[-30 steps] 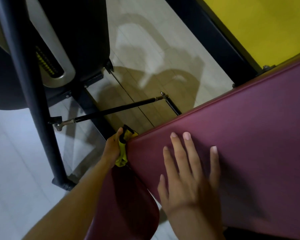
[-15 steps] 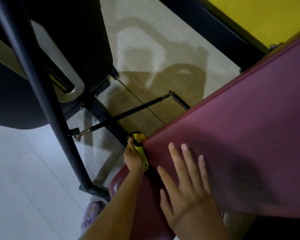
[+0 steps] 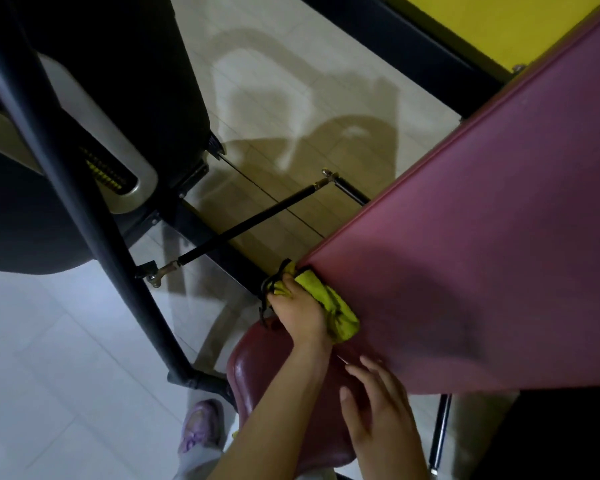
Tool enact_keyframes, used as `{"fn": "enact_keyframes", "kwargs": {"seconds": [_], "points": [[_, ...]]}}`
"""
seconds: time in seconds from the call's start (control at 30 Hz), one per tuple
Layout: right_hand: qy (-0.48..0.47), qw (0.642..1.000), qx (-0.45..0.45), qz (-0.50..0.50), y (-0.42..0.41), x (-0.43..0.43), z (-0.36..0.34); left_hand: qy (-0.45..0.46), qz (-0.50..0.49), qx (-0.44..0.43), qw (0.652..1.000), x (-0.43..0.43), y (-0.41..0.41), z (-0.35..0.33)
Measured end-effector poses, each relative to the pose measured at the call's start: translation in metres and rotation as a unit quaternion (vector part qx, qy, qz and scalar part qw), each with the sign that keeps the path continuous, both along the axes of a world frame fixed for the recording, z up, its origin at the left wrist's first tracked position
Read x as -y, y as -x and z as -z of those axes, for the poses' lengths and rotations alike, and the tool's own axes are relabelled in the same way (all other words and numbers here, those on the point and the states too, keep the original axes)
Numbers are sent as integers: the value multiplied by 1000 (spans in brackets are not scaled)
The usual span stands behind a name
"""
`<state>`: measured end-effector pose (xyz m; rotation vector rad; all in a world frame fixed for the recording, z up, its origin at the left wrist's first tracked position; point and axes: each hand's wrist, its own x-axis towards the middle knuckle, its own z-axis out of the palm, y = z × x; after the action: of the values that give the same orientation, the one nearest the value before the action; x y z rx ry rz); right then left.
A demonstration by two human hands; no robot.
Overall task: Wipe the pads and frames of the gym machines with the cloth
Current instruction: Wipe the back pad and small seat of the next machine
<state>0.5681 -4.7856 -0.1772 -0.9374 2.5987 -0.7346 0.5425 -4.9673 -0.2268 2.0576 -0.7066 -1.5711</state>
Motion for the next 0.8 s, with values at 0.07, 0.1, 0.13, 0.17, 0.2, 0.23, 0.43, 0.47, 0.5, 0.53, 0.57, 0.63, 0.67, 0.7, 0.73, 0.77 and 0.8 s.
{"fn": "enact_keyframes", "kwargs": {"seconds": [0.07, 0.1, 0.13, 0.17, 0.2, 0.23, 0.43, 0.47, 0.5, 0.53, 0.57, 0.63, 0.67, 0.7, 0.73, 0.77, 0.8], "points": [[0, 999, 12, 36, 3, -5, -1, 24, 10, 58, 998, 0, 1, 2], [1, 998, 23, 54, 4, -7, -2, 20, 16, 88, 996, 0, 0, 7], [2, 997, 39, 71, 6, -9, -3, 11, 13, 107, 994, 0, -1, 10], [-2, 994, 59, 87, 7, -11, -4, -2, 13, 122, 992, 1, -2, 15], [-4, 992, 82, 100, 9, -13, -5, -17, 12, 133, 991, 2, -3, 18], [-2, 989, 102, 112, 11, -15, -6, -29, 8, 139, 990, 4, -5, 20], [-6, 966, 191, 175, 14, -29, -2, -65, -12, 74, 995, 14, -8, 6], [10, 957, 214, 194, 12, -30, 0, -52, -7, 58, 997, 12, -2, -9], [20, 946, 245, 212, 9, -27, 0, -36, 0, 44, 998, 9, 4, -25], [32, 930, 284, 233, 4, -23, 1, -22, 4, 12, 1000, 4, 9, -43], [51, 906, 332, 258, 0, -18, 3, -15, 10, -33, 999, -1, 15, -60], [87, 841, 434, 311, -8, -6, 2, -16, 43, -134, 990, -11, 19, -97], [105, 806, 481, 330, -10, 2, -5, -16, 69, -173, 982, -12, 17, -111], [134, 769, 524, 341, -12, 11, -12, -9, 100, -204, 974, -11, 14, -121], [173, 730, 565, 345, -13, 21, -21, 4, 133, -217, 967, -8, 9, -125], [217, 692, 601, 336, -14, 32, -32, 16, 166, -218, 962, -3, 3, -126], [262, 658, 630, 319, -14, 42, -42, 17, 196, -202, 959, 1, -3, -127]]}}
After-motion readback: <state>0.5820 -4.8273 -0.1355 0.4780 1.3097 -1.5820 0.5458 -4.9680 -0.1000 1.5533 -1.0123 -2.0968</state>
